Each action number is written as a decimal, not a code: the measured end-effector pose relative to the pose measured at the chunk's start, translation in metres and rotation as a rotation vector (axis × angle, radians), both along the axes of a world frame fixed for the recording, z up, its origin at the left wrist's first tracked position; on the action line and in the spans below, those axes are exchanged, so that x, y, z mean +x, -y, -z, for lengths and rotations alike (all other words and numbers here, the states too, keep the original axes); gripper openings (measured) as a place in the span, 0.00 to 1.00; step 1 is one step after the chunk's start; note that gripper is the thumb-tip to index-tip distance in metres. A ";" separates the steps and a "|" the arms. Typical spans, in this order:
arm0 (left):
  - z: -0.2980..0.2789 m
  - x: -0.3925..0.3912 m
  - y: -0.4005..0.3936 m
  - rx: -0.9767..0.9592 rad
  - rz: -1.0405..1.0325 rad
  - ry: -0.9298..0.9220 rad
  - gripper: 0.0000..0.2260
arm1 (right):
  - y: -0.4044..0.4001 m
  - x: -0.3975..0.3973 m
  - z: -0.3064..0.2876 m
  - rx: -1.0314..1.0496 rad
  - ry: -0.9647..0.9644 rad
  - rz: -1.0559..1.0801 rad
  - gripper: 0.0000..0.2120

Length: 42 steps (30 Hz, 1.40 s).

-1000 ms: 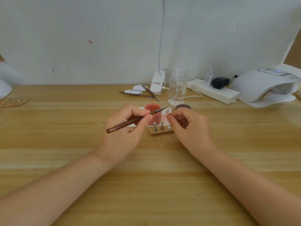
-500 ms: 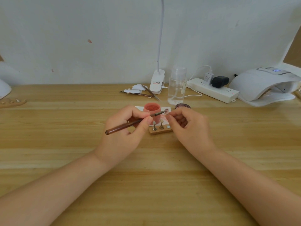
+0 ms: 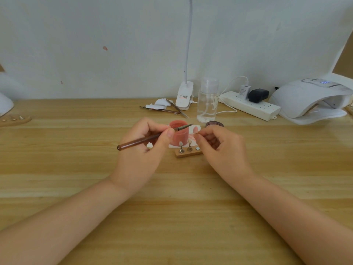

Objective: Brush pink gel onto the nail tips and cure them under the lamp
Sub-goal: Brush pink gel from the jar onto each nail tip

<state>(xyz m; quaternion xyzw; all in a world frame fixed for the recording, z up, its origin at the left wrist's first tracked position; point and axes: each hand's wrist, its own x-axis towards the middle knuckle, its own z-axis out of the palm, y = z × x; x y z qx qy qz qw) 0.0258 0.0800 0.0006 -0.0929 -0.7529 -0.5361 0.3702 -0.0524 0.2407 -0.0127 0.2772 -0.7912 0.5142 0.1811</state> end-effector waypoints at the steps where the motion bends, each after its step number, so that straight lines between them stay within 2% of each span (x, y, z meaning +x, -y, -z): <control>1: 0.000 -0.001 0.000 0.018 -0.001 0.008 0.04 | 0.000 0.000 0.000 0.002 0.003 -0.004 0.02; 4: 0.001 0.000 -0.002 0.056 0.041 0.016 0.03 | -0.001 0.000 -0.001 -0.005 0.011 -0.010 0.02; 9: -0.001 0.003 -0.001 0.080 0.097 0.004 0.06 | -0.001 0.001 -0.001 -0.012 0.024 -0.014 0.02; 15: -0.003 0.002 -0.001 0.073 0.053 -0.033 0.06 | -0.001 0.001 -0.001 -0.010 0.026 -0.010 0.02; 19: -0.001 0.001 -0.002 0.035 0.033 -0.003 0.02 | 0.000 0.001 -0.001 -0.004 0.005 -0.009 0.02; 26: -0.002 0.004 -0.004 -0.112 0.029 -0.021 0.04 | -0.001 0.000 0.000 -0.005 0.007 0.001 0.02; 35: -0.003 0.005 -0.004 -0.093 0.002 -0.038 0.04 | -0.001 0.000 -0.001 0.013 0.003 0.024 0.02; 39: -0.002 0.003 -0.006 -0.161 -0.030 -0.031 0.08 | -0.001 0.000 0.000 0.042 -0.023 0.030 0.02; 42: -0.001 0.003 -0.006 -0.178 -0.015 -0.020 0.07 | -0.001 -0.001 0.001 0.053 -0.037 0.039 0.02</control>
